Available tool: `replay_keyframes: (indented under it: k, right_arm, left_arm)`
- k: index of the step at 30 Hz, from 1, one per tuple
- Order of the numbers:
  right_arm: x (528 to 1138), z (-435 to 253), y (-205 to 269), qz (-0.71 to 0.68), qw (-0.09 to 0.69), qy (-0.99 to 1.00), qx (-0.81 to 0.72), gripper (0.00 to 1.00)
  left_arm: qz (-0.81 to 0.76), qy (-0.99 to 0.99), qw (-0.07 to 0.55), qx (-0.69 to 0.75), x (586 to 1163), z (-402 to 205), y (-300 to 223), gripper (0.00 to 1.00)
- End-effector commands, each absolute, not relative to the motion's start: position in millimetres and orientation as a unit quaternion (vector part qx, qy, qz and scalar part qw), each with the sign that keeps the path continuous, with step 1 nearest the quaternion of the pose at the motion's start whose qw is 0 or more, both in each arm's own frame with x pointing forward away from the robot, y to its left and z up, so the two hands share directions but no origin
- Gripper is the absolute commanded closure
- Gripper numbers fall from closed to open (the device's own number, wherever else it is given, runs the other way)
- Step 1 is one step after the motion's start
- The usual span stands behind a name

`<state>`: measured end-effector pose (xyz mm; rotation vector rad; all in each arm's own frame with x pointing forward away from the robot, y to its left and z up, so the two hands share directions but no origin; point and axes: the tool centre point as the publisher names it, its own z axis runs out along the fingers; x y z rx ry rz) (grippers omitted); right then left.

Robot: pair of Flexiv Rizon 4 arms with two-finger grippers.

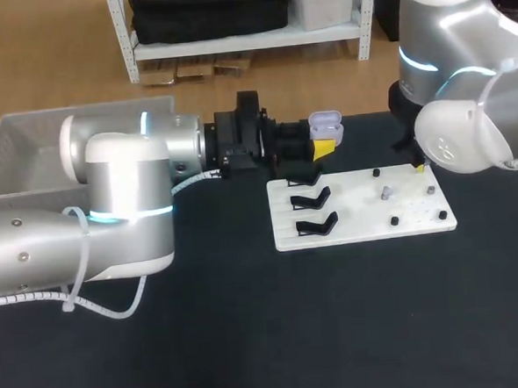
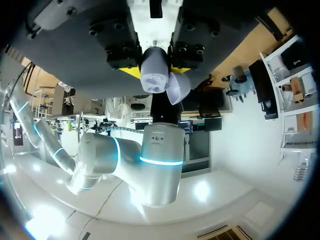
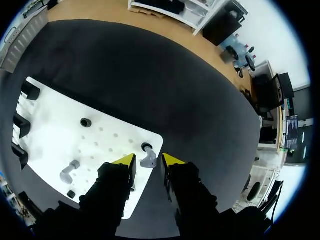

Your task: Pick up each earbud case from the left stands, insert the matching earbuds, close the lid, and place the case in the box.

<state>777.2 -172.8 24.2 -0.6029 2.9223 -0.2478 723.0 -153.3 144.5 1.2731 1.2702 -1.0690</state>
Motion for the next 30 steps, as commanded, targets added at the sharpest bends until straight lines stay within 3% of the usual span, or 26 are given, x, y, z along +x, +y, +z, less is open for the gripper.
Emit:
replay_keyframes:
  k: [1, 13, 15, 16, 30]
  right_arm:
    - [779.1, 22.9, -171.6, -0.083, 0.071, 0.974, -0.2, 0.7]
    - [779.9, 21.4, -172.4, -0.085, 0.069, 0.975, -0.194, 0.82]
    - [779.7, 21.4, -172.5, -0.085, 0.068, 0.975, -0.193, 0.9]
    - [779.6, 21.4, -172.5, -0.086, 0.068, 0.975, -0.193, 1.0]
    - [752.3, 93.2, -175.1, -0.114, 0.052, 0.978, -0.167, 1.0]
  left_arm:
    - [-0.442, 0.524, 0.504, 0.526, 722.9, 143.5, -153.4, 1.0]
    - [-0.442, 0.524, 0.504, 0.526, 722.9, 143.5, -153.4, 1.0]
    - [-0.442, 0.524, 0.504, 0.526, 722.9, 143.5, -153.4, 1.0]
    - [-0.442, 0.524, 0.504, 0.526, 722.9, 143.5, -153.4, 1.0]
    - [-0.442, 0.524, 0.504, 0.526, 722.9, 143.5, -153.4, 1.0]
